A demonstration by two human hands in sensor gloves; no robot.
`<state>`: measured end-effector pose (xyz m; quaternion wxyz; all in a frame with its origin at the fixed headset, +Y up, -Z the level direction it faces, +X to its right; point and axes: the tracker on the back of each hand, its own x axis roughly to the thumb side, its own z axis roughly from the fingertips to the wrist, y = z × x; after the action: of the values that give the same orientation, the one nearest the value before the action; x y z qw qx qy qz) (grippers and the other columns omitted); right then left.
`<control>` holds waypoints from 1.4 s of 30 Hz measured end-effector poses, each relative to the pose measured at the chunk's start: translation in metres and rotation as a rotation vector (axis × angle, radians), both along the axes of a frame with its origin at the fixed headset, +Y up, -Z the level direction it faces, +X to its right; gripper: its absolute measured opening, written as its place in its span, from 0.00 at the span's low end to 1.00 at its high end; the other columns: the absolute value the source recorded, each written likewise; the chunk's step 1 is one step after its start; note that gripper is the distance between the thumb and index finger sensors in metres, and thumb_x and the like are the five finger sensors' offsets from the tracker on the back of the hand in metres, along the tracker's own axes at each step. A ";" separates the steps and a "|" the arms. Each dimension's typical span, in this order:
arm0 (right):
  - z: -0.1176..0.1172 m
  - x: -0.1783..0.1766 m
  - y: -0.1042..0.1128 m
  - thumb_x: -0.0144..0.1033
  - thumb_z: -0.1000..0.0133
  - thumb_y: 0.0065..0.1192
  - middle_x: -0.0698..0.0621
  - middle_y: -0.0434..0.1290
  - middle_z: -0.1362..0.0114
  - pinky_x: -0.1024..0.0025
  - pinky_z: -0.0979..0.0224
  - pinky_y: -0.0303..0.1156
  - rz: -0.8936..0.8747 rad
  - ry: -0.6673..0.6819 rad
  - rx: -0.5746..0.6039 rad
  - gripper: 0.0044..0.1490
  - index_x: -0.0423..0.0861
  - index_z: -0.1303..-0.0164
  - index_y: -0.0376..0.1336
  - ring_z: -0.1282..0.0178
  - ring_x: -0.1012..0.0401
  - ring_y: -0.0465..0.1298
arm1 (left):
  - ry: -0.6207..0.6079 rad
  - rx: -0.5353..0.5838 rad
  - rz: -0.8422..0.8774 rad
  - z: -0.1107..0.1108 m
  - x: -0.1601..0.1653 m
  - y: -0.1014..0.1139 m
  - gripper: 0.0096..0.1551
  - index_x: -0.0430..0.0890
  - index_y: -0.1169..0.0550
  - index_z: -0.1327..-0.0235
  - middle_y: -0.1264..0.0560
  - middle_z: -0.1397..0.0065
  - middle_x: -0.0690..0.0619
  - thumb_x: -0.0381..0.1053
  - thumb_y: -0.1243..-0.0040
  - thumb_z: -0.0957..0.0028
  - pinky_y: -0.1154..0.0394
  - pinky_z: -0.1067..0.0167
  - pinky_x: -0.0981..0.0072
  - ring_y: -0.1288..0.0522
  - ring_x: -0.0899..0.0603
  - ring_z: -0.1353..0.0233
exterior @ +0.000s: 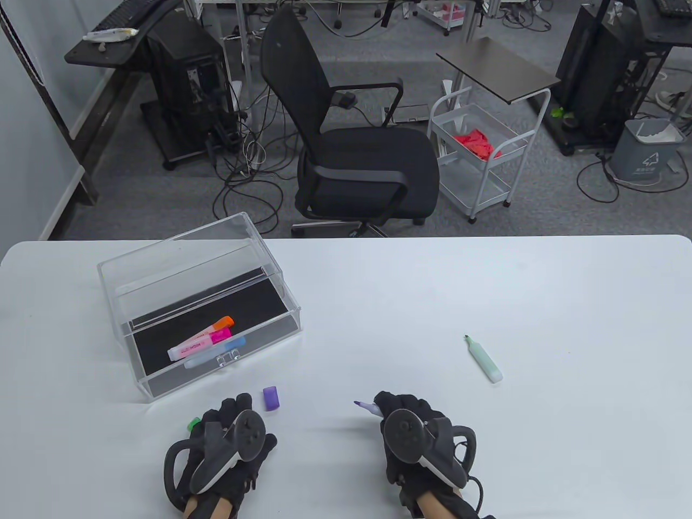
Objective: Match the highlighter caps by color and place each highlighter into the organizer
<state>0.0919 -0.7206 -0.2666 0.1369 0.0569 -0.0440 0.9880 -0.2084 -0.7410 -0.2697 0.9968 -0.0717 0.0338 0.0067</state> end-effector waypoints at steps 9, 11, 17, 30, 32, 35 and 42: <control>-0.001 0.001 -0.001 0.37 0.50 0.60 0.50 0.68 0.33 0.44 0.33 0.68 -0.009 0.003 -0.018 0.32 0.57 0.34 0.56 0.37 0.53 0.75 | 0.172 -0.062 0.111 -0.039 0.014 0.010 0.54 0.49 0.32 0.25 0.23 0.30 0.53 0.78 0.39 0.59 0.19 0.38 0.50 0.13 0.42 0.37; -0.001 0.001 -0.001 0.37 0.50 0.60 0.50 0.68 0.33 0.44 0.33 0.68 -0.009 0.004 -0.022 0.32 0.57 0.34 0.56 0.37 0.53 0.75 | 0.223 -0.106 0.111 -0.048 0.016 0.008 0.55 0.48 0.31 0.26 0.22 0.31 0.52 0.80 0.38 0.61 0.18 0.39 0.50 0.13 0.42 0.38; -0.002 0.003 -0.001 0.37 0.50 0.60 0.50 0.68 0.33 0.44 0.33 0.68 -0.021 0.001 -0.030 0.32 0.56 0.34 0.56 0.37 0.53 0.75 | 0.325 -0.168 0.069 -0.068 0.024 0.001 0.55 0.47 0.27 0.29 0.19 0.34 0.53 0.81 0.35 0.62 0.16 0.41 0.52 0.11 0.44 0.41; -0.003 0.002 -0.002 0.37 0.50 0.60 0.50 0.68 0.33 0.44 0.32 0.67 -0.015 0.005 -0.033 0.32 0.56 0.34 0.56 0.36 0.52 0.75 | 0.325 -0.138 -0.089 -0.080 0.042 -0.010 0.49 0.49 0.22 0.35 0.16 0.41 0.56 0.79 0.33 0.62 0.15 0.45 0.56 0.10 0.48 0.47; -0.004 0.002 -0.002 0.37 0.50 0.60 0.50 0.68 0.33 0.44 0.32 0.67 -0.022 0.004 -0.036 0.32 0.56 0.34 0.56 0.36 0.52 0.75 | 0.318 -0.126 -0.105 -0.080 0.043 -0.011 0.46 0.51 0.21 0.36 0.16 0.42 0.57 0.78 0.33 0.61 0.15 0.45 0.56 0.11 0.48 0.48; -0.004 0.002 -0.003 0.37 0.50 0.60 0.50 0.68 0.33 0.44 0.32 0.67 -0.024 0.002 -0.037 0.32 0.56 0.34 0.56 0.36 0.52 0.75 | 0.317 -0.133 -0.095 -0.080 0.043 -0.012 0.42 0.52 0.20 0.37 0.16 0.42 0.58 0.75 0.33 0.59 0.15 0.45 0.56 0.11 0.48 0.48; -0.004 0.002 -0.003 0.37 0.50 0.61 0.50 0.68 0.33 0.44 0.32 0.67 -0.014 0.003 -0.038 0.32 0.57 0.34 0.57 0.36 0.52 0.75 | 0.250 -0.122 -0.096 -0.079 0.043 -0.013 0.35 0.54 0.20 0.38 0.16 0.42 0.58 0.70 0.32 0.56 0.17 0.43 0.56 0.12 0.49 0.47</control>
<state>0.0935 -0.7239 -0.2702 0.1450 0.0554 -0.0256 0.9876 -0.1653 -0.7539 -0.3483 0.9778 -0.1291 0.1616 -0.0344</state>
